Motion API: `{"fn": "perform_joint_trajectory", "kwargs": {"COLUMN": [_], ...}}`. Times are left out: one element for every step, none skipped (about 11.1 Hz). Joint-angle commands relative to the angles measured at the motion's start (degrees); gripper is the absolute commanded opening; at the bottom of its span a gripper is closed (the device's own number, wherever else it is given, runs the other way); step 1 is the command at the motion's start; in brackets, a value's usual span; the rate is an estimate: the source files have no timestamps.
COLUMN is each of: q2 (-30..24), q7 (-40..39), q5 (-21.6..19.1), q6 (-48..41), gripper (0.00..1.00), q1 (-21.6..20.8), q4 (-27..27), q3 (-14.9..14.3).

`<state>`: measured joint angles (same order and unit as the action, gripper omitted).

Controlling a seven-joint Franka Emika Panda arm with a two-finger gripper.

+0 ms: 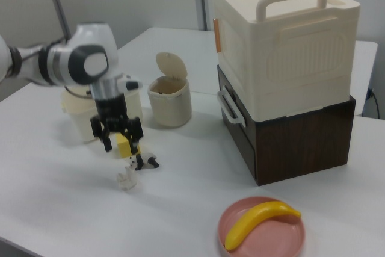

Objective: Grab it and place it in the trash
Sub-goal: 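Move the open gripper down toward the small white figurine, then close the gripper on the small white figurine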

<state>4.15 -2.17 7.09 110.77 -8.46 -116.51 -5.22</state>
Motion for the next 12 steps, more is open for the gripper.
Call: {"fn": "perform_joint_trajectory", "kwargs": {"q2": [0.6, 1.6, 2.4, 3.7, 4.7, 4.8, 4.6, 3.8, 2.7, 2.2, 2.3, 2.5], "q7": [-1.3, -1.3, -1.3, -1.3, -1.1, -1.0, -0.7, -0.6, -0.7, -1.3, -2.2, -5.0], "q5": [3.5, 4.4, 4.7, 4.7, 4.7, 4.7, 4.7, 4.6, 4.2, 3.7, 2.6, -3.4], "q6": [5.5, 6.5, 8.0, 8.9, 10.2, 10.9, 10.9, 10.5, 8.9, 5.0, 0.4, -4.0], "gripper": [0.84, 0.77, 0.66, 0.55, 0.49, 0.33, 0.10, 0.00, 0.00, 0.00, 0.00, 0.00], "q1": [-0.5, -0.6, -0.7, -0.7, -0.8, -0.8, -0.9, -1.0, -1.1, -1.2, -1.9, -1.9], "q4": [-5.7, -6.6, -7.6, -7.7, -7.6, -7.6, -7.3, -6.8, -4.6, -1.2, 4.0, 10.2], "q3": [-0.5, -0.5, -0.5, -0.5, -0.5, -0.5, -0.5, -0.5, -0.5, -0.2, -0.1, -0.2]}}
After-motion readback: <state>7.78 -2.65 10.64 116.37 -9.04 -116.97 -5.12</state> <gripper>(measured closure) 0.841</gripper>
